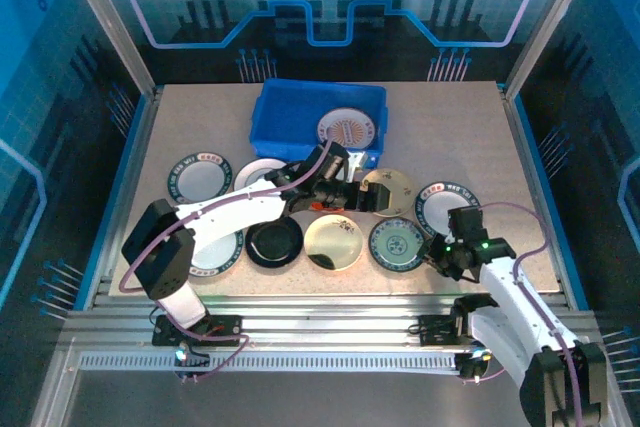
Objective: Place the plates into the plastic bin on the countertop
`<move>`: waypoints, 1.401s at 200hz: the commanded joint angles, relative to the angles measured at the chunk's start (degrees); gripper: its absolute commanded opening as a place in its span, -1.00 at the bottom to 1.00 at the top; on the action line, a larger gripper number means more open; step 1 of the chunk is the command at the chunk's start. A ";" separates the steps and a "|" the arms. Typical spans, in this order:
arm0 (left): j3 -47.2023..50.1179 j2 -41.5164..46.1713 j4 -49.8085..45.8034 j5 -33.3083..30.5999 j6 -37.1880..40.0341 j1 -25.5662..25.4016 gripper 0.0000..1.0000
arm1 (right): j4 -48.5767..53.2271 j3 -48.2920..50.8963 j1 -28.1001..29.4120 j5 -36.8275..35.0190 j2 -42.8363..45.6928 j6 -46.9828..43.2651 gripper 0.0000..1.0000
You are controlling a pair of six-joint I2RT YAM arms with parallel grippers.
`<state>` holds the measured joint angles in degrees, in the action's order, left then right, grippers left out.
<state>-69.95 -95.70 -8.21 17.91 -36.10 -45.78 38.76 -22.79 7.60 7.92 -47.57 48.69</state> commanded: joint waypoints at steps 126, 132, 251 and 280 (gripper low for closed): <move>2.10 -3.02 3.40 1.60 -2.13 0.96 0.85 | -9.28 3.00 1.58 1.12 -6.20 2.20 -0.40; 2.19 -3.15 3.45 1.54 -2.29 1.04 0.85 | -9.62 3.17 1.70 1.13 -6.21 2.44 -0.40; 4.22 -3.86 6.23 2.75 -2.30 2.57 0.83 | -6.08 4.05 1.78 0.68 -1.97 2.40 -1.00; 4.06 -2.93 5.32 2.61 -1.18 3.16 0.83 | -2.21 3.35 1.84 1.35 2.10 2.55 -1.00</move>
<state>-66.46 -99.59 -3.09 19.35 -37.60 -43.29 30.92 -19.73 8.64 9.43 -48.42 50.85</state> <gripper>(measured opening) 0.917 0.061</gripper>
